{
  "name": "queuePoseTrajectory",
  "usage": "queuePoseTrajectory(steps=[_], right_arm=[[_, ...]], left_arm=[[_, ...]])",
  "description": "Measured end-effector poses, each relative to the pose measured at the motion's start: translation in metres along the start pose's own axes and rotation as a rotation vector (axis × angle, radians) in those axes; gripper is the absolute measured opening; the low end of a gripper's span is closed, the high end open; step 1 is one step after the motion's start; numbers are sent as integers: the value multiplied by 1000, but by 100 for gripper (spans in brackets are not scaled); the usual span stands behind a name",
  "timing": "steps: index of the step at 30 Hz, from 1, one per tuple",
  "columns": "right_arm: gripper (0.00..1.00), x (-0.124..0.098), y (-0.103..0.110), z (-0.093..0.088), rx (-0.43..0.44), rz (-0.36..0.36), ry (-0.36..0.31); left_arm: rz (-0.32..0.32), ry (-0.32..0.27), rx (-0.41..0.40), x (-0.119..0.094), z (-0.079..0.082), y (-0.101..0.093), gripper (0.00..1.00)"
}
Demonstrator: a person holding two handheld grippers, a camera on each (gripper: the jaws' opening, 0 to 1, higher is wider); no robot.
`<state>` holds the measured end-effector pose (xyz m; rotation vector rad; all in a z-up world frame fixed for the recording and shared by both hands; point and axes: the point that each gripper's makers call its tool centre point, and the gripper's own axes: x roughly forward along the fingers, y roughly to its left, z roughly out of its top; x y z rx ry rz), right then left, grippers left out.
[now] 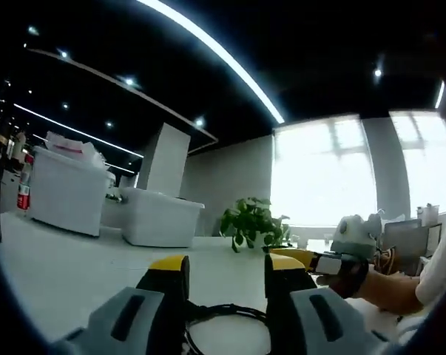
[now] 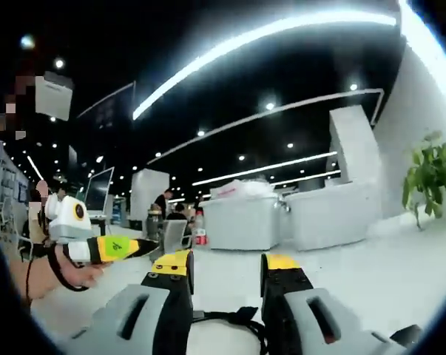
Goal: Coil the Type-C to USB data cable on the desktop and secure it with Velcro straps.
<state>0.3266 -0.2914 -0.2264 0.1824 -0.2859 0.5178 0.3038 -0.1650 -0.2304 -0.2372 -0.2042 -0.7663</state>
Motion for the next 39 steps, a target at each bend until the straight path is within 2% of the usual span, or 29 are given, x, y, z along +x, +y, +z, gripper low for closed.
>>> queuePoseTrajectory(steps=[2, 4, 5, 6, 7, 8, 10, 14, 18, 20, 22, 24, 26, 31, 34, 39], right_arm=[[33, -1, -6, 1, 26, -50, -15], [35, -2, -17, -2, 1, -108, -36], [38, -3, -23, -8, -26, -134, -16], [42, -4, -28, -21, -65, -148, 49], [46, -5, -30, -26, -76, -153, 73], [49, -6, -31, -32, -87, -153, 98], [52, -8, -31, -35, -80, -155, 99], [48, -7, -29, -33, -121, -144, 87], [45, -5, -27, -39, -119, -140, 105], [45, -5, -23, -42, -149, -126, 118], [45, -5, -18, -41, -172, -111, 117], [45, -4, -11, -40, -187, -93, 110], [45, -3, -6, -41, -194, -76, 111], [45, -3, 3, -39, -217, -44, 102], [45, -3, 5, -35, -251, -41, 88], [45, -4, 4, -33, -232, -45, 77]], left_arm=[[17, -14, -8, -2, 3, 4, 44], [24, -22, -12, -3, 5, 6, 45], [26, -24, -11, -3, 6, 7, 45], [30, -29, -8, -3, 7, 8, 45], [33, -32, -6, -3, 9, 8, 45], [35, -34, -5, -4, 10, 8, 45], [35, -35, 8, -4, 11, 6, 45], [71, -46, 55, -5, 13, 11, 45], [178, -61, 117, -10, 18, 31, 45], [198, -79, 61, -10, 19, 36, 45], [197, -83, 12, -10, 17, 38, 45], [192, -80, 17, -10, 17, 37, 45], [202, -55, 71, -9, 13, 38, 45], [203, -45, 43, -8, 8, 41, 45], [204, -22, 74, -8, 3, 41, 45], [199, -22, 50, -8, 2, 41, 45]])
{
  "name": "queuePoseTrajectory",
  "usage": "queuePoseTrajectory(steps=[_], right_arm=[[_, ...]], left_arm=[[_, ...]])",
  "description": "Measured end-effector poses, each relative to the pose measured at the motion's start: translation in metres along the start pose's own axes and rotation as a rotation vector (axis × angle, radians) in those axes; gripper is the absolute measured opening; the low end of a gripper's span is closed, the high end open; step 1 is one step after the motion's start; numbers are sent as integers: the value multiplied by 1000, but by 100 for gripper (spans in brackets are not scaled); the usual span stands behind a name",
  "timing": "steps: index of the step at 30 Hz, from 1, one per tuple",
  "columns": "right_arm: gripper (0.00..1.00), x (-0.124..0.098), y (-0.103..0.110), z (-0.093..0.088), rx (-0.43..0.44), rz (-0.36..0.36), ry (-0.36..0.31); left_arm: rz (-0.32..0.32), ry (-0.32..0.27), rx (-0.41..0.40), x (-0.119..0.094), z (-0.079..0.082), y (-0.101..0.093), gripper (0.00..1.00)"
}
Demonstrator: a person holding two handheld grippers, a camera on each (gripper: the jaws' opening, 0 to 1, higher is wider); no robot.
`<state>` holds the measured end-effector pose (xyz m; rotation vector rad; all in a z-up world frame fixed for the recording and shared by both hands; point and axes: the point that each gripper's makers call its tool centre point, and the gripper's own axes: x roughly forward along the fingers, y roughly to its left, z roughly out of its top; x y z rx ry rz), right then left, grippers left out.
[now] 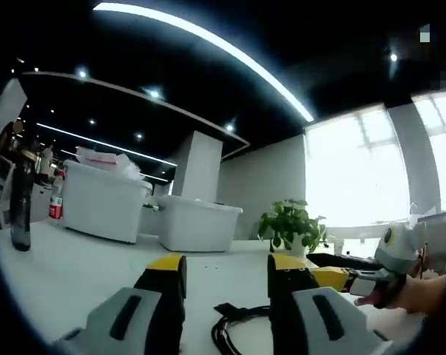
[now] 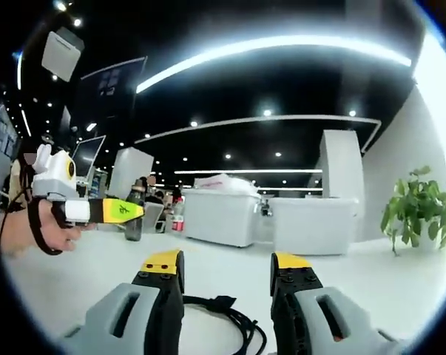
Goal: Coil the Type-C to USB data cable on the desktop and secure it with Velcro straps.
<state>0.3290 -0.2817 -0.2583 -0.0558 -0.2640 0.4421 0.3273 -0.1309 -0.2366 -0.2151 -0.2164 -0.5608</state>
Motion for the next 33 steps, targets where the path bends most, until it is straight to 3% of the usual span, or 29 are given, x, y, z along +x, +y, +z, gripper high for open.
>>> queuePoseTrajectory(steps=[3, 5, 9, 14, 18, 25, 31, 33], right_arm=[[45, -1, -2, 1, -21, -11, -4], [45, -3, 1, 13, -82, -2, -52], [45, -6, 7, 18, -67, 22, -71], [45, -6, 14, 12, -94, 35, -65], [45, -2, 20, 2, -134, 49, -27], [45, -2, 25, 4, -190, 56, -32], [45, -3, 22, -1, -90, 55, 6], [45, -6, 25, -8, 3, 68, 44]], left_arm=[[8, 11, 27, 0, -2, 2, 45], [7, 22, 39, 1, -7, 3, 45], [19, 50, 12, 2, -17, 9, 45], [22, 81, 63, 3, -25, 7, 45], [-12, 75, 69, 1, -22, -3, 46], [-25, 59, 55, 0, -16, -5, 46], [-30, 44, 69, 0, -13, -3, 46], [-28, 37, 75, -2, -8, -4, 46]])
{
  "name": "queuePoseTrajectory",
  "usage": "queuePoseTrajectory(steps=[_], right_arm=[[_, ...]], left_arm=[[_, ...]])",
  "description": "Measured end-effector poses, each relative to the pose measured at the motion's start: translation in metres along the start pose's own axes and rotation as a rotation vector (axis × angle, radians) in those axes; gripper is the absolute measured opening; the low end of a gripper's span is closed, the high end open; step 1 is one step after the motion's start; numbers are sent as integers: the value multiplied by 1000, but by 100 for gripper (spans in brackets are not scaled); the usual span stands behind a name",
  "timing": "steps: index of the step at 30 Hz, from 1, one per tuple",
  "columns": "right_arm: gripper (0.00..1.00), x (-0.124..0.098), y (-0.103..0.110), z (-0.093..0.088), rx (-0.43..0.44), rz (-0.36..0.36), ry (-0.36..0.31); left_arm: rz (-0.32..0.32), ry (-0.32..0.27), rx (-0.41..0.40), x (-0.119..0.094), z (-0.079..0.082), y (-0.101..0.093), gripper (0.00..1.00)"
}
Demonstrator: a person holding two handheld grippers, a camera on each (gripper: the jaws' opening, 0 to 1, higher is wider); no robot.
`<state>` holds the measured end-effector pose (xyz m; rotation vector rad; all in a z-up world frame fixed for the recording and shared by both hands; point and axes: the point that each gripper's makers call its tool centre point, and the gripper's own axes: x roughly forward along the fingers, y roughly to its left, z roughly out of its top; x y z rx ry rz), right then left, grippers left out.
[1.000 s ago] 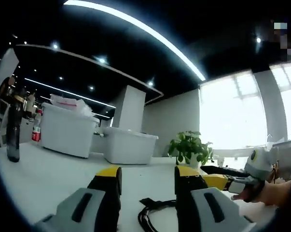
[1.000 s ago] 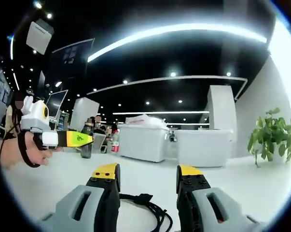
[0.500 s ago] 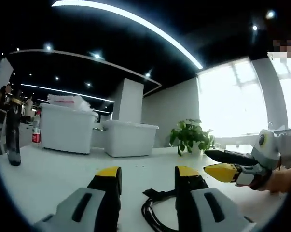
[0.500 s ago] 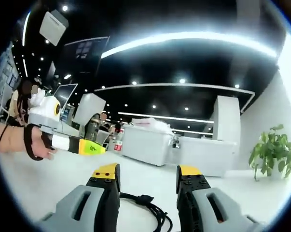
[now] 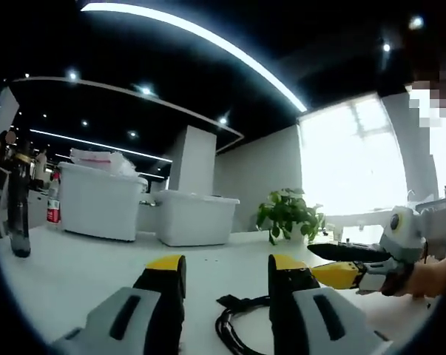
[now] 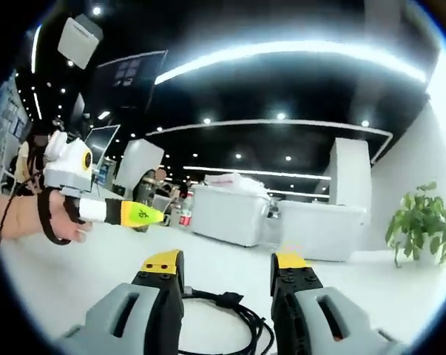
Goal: Coil the Type-C to USB data cable on the desktop and secure it with Velcro straps.
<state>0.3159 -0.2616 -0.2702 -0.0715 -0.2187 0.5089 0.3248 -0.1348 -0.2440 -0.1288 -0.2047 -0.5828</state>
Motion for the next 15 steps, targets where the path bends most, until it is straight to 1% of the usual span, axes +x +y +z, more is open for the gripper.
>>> queuePoseTrajectory(steps=[1, 2, 3, 4, 5, 6, 7, 8, 9, 11, 13, 15], right_arm=[[45, -1, 1, -3, 62, 2, 11], [45, 0, 3, -3, 101, 9, 6], [45, 1, 5, -3, 97, 17, 0], [45, 2, 7, -5, 79, 19, 3], [45, 2, 12, -8, 26, 36, 15], [45, 3, 15, -12, -24, 45, 32], [45, 4, 18, -15, -54, 42, 42], [45, 5, 21, -16, -72, 49, 42], [45, 5, 24, -16, -76, 56, 40], [45, 5, 29, -15, -115, 69, 32], [45, 5, 30, -17, -153, 63, 40], [45, 5, 31, -20, -164, 63, 54]], left_arm=[[-18, -23, 13, 0, 5, -3, 46], [-16, -22, 23, 0, 4, -2, 47], [8, -13, 53, 1, 3, 3, 47], [18, -2, 64, 1, 1, 5, 47], [21, 2, 63, 1, 0, 6, 47], [17, 0, 56, 1, 1, 4, 47], [-6, -12, 30, 1, 3, -2, 47], [-28, -23, 22, 1, 7, -8, 47], [-35, -29, 35, 0, 9, -11, 47], [-50, -39, 81, -2, 14, -17, 48], [-55, -41, 82, -2, 14, -17, 48], [-53, -35, 53, -1, 11, -14, 48]])
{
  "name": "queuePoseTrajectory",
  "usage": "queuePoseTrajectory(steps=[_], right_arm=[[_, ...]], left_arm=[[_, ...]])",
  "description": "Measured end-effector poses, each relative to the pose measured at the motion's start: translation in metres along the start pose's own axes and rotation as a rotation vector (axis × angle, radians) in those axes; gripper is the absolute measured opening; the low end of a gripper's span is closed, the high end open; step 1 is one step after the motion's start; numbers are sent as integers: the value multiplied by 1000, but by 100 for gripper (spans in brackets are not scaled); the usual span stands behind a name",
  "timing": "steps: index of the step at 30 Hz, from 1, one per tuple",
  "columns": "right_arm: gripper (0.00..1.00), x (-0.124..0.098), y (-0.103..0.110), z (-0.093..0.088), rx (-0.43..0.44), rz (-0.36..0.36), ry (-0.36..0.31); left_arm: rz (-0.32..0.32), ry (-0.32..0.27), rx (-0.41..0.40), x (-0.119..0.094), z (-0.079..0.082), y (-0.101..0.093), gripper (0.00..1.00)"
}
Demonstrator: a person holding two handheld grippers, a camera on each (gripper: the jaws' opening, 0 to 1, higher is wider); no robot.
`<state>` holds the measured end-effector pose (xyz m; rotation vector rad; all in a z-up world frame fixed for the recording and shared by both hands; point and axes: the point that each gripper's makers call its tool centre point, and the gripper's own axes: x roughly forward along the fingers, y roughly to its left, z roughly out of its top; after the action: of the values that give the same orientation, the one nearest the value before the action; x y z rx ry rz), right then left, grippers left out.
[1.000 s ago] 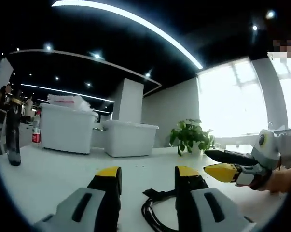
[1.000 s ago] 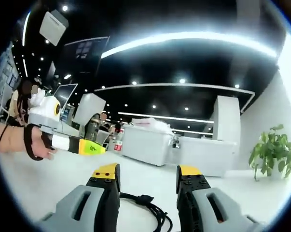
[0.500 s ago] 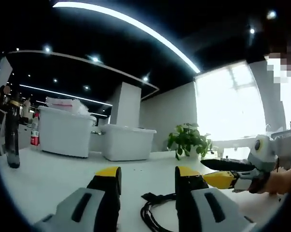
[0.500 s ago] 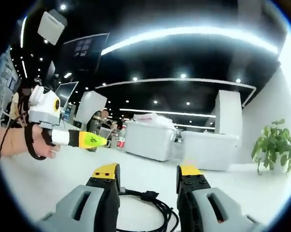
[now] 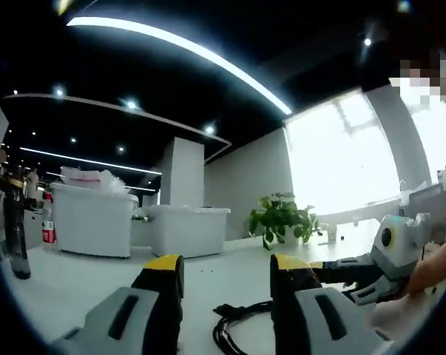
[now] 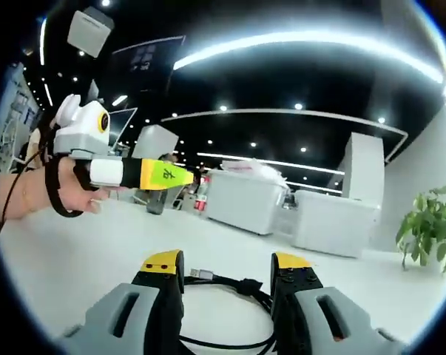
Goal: Coil the Type-C to USB data cable on the desktop and secure it with Velcro straps.
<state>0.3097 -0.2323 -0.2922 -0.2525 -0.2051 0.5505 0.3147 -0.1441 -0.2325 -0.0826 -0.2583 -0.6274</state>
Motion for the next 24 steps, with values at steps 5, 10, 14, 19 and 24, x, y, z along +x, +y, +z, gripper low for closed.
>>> queuePoseTrajectory(steps=[5, 10, 14, 19, 24], right_arm=[[45, -4, 1, 8, 41, -8, -18], [45, -8, 20, 18, 4, 42, -81], [46, -6, 20, 8, -44, 39, -32], [48, -12, 14, 26, -16, 26, -95], [48, -11, 12, 24, 20, 27, -85]], left_arm=[[-11, -3, -37, 1, -6, 5, 48], [-13, 13, 100, 3, -9, 7, 48], [-25, 73, 62, 5, -27, 6, 48], [-105, 118, 138, 6, -39, -14, 49], [-88, 181, 141, 8, -60, -4, 49]])
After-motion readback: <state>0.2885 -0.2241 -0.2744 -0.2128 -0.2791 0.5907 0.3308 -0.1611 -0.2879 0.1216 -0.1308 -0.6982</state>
